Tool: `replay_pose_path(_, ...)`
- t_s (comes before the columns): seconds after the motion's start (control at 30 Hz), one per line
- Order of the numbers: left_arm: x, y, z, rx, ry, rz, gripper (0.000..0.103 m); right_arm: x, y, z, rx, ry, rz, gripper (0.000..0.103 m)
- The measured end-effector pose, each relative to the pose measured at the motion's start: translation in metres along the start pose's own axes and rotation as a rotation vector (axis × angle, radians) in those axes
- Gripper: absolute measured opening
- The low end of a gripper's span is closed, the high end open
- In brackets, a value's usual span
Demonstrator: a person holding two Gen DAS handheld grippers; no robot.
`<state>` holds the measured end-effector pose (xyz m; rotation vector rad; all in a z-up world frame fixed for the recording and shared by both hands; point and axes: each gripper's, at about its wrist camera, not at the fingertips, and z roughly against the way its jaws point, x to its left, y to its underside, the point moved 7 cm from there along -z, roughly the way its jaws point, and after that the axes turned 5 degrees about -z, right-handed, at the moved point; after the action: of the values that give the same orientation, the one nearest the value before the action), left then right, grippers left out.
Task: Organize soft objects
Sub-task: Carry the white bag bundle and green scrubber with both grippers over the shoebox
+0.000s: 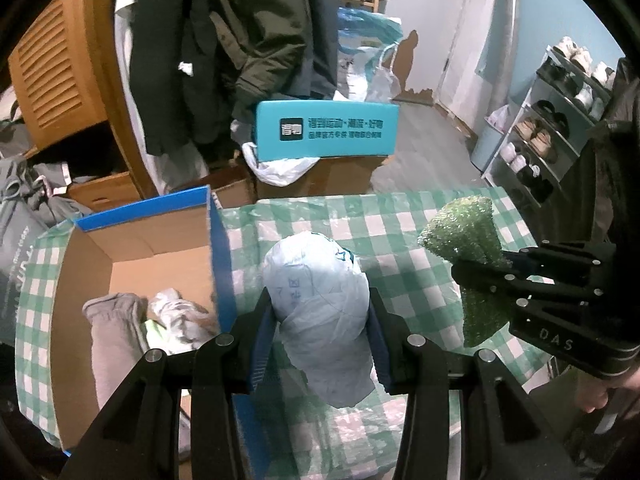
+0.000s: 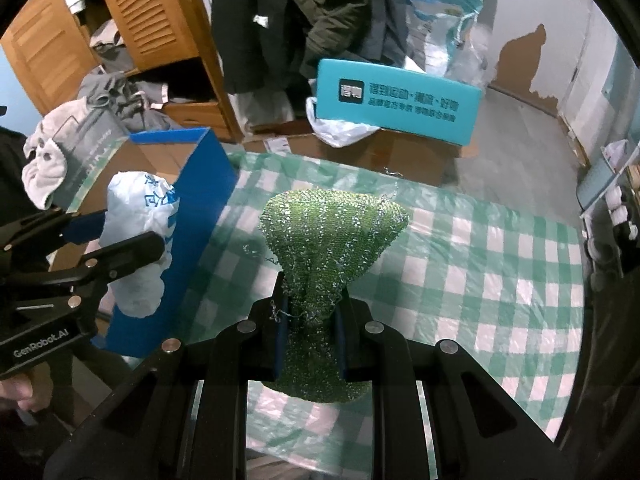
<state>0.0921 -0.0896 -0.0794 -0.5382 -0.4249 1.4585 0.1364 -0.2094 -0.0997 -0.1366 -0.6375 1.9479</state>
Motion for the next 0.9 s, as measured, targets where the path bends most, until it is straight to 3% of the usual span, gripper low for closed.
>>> replay_pose_path(0.9,0.100,0.031,0.036,-0.028,-0.068,0.154,0.044,0.114,-0.031,-0.024,0.025,-0.088,0.146,0.018)
